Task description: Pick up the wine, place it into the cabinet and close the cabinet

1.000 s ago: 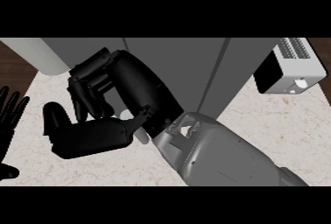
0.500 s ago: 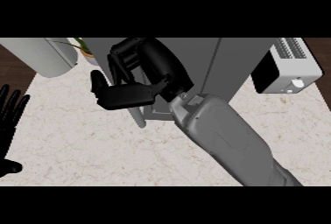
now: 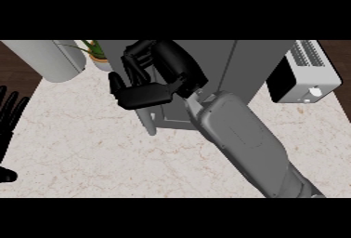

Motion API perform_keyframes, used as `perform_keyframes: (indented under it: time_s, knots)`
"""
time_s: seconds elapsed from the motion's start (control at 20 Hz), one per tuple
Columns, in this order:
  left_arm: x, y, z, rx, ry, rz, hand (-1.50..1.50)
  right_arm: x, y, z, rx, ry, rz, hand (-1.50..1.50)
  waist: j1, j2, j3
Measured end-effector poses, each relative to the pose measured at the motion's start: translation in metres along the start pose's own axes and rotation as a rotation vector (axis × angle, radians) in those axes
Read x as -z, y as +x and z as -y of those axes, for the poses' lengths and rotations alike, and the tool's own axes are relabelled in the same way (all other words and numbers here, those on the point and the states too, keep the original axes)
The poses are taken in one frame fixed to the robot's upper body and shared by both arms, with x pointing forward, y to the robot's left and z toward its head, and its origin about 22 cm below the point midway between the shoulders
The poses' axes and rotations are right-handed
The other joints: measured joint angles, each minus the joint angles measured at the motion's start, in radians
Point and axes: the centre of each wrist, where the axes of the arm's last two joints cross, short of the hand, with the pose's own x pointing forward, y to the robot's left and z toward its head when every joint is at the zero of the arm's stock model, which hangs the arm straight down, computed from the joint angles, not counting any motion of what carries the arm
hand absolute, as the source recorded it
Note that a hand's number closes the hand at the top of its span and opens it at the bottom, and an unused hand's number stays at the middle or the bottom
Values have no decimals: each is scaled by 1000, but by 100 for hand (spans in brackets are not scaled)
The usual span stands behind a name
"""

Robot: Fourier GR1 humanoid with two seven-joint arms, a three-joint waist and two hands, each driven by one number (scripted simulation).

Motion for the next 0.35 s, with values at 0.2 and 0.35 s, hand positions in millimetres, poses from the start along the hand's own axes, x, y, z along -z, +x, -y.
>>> perform_keyframes:
  time_s: [0.2, 0.35]
  knots:
    - [2, -2, 2, -5, -3, -3, -150, 0, -6, 7, -17, 22, 28, 150, 7, -5, -4]
    - [6, -4, 7, -19, -20, 1, -150, 0, -9, 9, -22, 30, 48, 150, 8, -8, -5]
